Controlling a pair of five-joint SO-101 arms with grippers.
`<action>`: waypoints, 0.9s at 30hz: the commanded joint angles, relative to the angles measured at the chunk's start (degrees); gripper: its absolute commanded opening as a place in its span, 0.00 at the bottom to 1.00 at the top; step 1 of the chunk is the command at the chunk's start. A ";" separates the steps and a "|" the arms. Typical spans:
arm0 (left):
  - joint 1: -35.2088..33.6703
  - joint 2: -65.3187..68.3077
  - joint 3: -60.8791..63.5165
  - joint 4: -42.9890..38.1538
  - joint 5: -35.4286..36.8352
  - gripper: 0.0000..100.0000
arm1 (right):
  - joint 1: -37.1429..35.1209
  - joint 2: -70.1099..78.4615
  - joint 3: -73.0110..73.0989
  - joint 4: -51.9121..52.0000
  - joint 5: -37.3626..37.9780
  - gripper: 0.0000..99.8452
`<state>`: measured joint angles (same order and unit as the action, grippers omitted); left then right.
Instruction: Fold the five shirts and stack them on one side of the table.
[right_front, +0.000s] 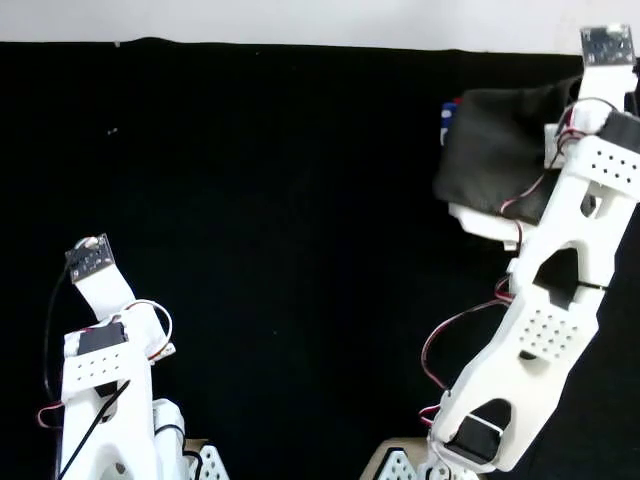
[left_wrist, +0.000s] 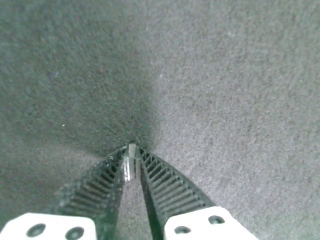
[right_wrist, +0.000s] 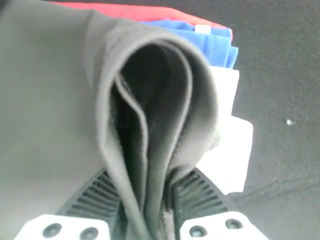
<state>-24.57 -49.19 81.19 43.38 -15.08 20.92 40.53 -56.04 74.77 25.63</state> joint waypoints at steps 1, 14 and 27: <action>-0.31 -0.40 0.13 -1.32 -0.09 0.01 | 1.36 0.31 -0.22 -4.26 1.14 0.06; -0.31 -0.40 0.13 -1.32 -0.09 0.01 | -0.31 0.04 -19.82 2.95 -13.63 0.27; -0.31 -0.40 0.13 -1.32 -0.09 0.01 | -6.99 2.07 -21.76 -0.92 -10.20 0.01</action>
<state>-24.57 -49.19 81.19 43.38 -15.08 14.95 41.93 -81.27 76.53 10.07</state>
